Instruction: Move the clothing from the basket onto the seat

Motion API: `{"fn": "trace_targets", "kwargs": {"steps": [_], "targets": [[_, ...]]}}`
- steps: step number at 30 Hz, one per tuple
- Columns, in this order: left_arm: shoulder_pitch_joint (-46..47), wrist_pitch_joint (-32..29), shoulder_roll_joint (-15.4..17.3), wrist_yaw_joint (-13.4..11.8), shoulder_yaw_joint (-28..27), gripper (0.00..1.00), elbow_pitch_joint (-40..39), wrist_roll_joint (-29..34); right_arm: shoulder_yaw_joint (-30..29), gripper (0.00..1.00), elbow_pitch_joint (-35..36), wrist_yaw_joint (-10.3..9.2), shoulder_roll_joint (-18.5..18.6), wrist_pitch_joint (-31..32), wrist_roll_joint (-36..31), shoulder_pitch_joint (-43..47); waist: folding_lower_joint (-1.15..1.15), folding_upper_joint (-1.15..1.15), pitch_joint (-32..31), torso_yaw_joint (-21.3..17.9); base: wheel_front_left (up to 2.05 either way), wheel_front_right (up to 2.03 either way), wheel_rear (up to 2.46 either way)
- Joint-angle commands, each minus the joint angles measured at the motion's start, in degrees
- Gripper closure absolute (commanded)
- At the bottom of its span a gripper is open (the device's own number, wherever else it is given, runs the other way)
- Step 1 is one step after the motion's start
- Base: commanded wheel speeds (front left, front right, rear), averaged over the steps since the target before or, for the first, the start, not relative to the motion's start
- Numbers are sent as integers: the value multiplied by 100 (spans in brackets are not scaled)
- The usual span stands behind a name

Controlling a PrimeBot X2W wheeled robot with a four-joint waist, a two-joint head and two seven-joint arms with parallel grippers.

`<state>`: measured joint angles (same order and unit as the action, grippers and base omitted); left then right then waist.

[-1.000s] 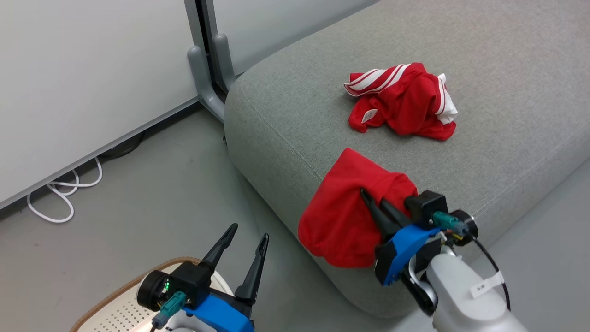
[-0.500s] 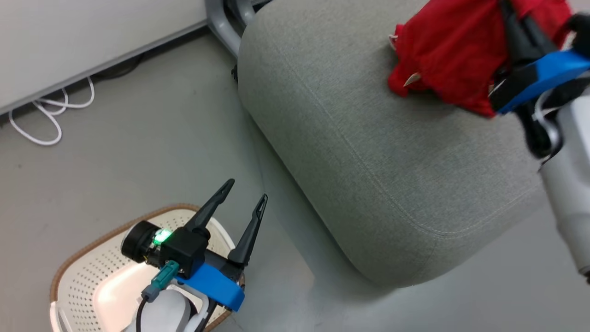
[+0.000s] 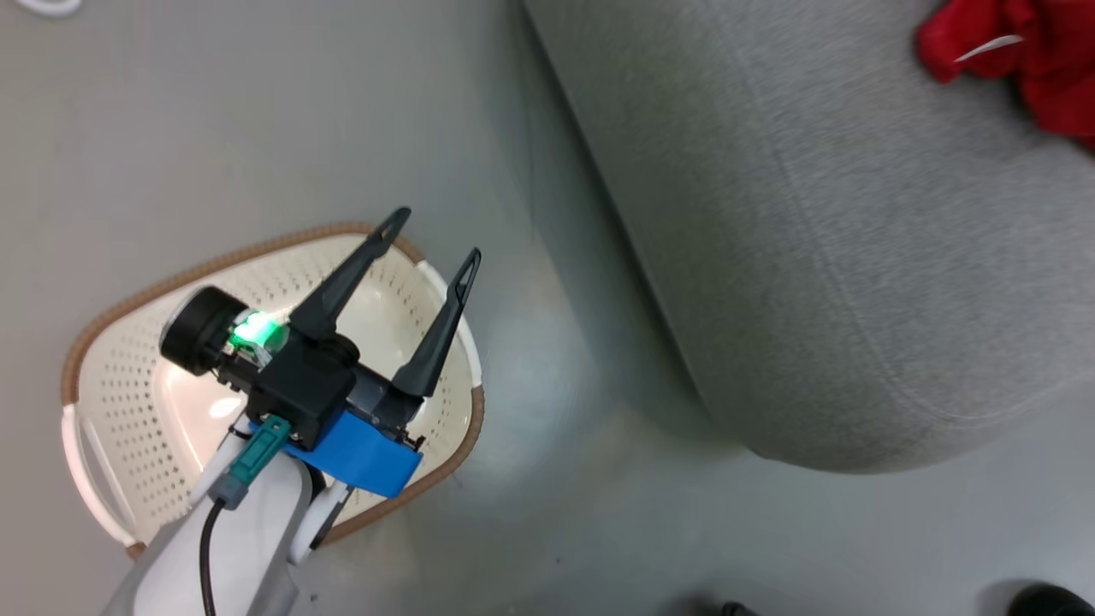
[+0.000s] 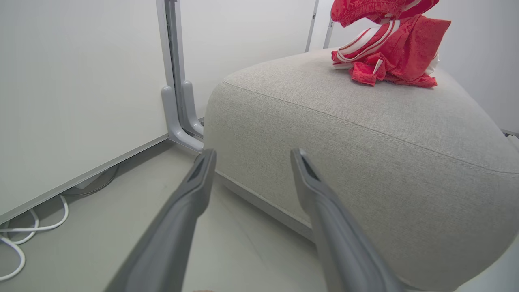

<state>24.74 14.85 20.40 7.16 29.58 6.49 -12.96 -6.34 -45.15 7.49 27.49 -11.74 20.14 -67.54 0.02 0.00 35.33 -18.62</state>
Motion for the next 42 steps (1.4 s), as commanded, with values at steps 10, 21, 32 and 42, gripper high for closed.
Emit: {"fn": "trace_targets", "kwargs": {"steps": [10,21,32,42], "targets": [[360,-40,160,-83,-64,0,-379,117,-482,100,-903,1,-321,-231,-249,123,-2,0,888,286,0,0,0],[354,-8,168,-154,-111,0,-287,46,-386,58,-1212,1,-392,-335,-434,77,-2,0,793,283,0,0,0],[334,32,-9,-145,-20,0,-58,-2,-312,0,-1310,1,-397,-347,-577,267,-2,0,462,379,0,0,0],[84,40,-361,-138,-115,0,184,-127,-127,0,-1207,1,-400,-350,-702,705,-2,0,-197,576,0,0,0]]}}
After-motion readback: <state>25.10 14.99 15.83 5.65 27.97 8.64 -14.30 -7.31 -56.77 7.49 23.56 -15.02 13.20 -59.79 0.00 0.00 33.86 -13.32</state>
